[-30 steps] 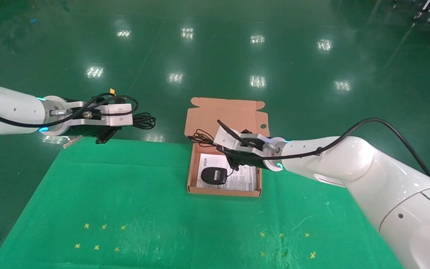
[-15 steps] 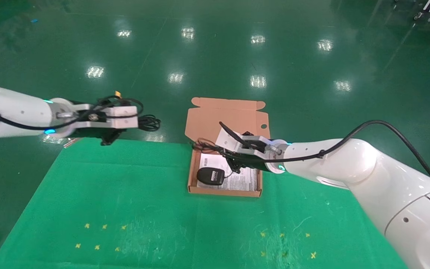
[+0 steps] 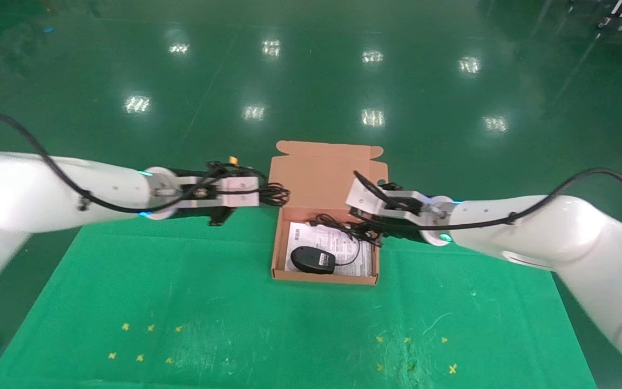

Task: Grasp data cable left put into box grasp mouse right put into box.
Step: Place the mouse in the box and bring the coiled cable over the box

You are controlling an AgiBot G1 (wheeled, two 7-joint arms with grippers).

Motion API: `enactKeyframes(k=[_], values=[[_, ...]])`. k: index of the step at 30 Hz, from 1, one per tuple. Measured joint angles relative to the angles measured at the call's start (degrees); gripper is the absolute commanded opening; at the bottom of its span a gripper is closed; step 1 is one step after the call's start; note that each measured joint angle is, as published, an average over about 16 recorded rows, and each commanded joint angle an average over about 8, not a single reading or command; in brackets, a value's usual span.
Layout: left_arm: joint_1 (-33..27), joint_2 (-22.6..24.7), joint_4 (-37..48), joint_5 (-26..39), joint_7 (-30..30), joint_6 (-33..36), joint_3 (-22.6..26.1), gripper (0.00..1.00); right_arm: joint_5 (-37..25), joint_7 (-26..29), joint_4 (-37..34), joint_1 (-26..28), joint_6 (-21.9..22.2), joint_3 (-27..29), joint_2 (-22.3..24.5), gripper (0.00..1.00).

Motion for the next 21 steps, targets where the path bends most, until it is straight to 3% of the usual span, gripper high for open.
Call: enactKeyframes(k=[11, 21], values=[[2.76, 7.56, 9.62, -6.75, 11.21, -8.97, 0.84, 0.0, -1.82, 2.96, 8.65, 0.29, 0.56, -0.01, 9.42, 1.0], [4.31, 9.22, 10.66, -15.54, 18.17, -13.44, 5.83, 0.0, -4.21, 8.27, 16.34, 0.08, 1.29, -0.39, 16.63, 1.0]])
